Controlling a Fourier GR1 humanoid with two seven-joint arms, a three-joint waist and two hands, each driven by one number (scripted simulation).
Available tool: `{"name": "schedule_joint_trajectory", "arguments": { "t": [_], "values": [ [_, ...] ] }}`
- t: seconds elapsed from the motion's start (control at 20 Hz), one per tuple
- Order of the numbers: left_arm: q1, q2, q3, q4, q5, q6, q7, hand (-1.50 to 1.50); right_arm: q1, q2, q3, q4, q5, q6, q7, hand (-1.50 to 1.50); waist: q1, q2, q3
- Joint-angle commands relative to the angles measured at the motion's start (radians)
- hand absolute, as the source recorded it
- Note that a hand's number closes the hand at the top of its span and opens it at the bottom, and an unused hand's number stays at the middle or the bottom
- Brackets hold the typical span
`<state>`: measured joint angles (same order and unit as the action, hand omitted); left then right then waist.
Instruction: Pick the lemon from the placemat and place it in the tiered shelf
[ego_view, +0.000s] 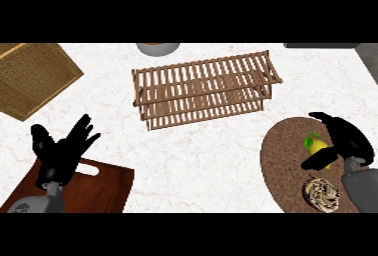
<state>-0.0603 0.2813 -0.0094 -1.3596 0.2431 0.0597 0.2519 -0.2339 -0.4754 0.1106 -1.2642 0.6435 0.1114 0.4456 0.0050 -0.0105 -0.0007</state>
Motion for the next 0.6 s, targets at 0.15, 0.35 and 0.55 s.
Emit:
{"name": "schedule_joint_trajectory", "arguments": {
  "t": [0.15,0.35,0.55],
  "values": [
    [0.012,-0.044,-0.026,0.008,-0.039,0.029,0.031,0.00,0.027,0.004,0.052,0.046,0.027,0.060,-0.140,1.50,-0.005,0.011,0.001],
    [-0.013,-0.067,-0.022,0.051,-0.054,0.027,0.002,0.00,-0.008,0.050,0.043,0.023,0.032,0.055,-0.142,1.50,-0.006,0.011,0.001],
    [0.059,-0.031,-0.015,-0.034,-0.030,-0.003,0.036,0.00,0.010,0.203,0.199,-0.121,0.070,0.071,-0.069,1.50,0.003,0.006,0.000]
  ]
}}
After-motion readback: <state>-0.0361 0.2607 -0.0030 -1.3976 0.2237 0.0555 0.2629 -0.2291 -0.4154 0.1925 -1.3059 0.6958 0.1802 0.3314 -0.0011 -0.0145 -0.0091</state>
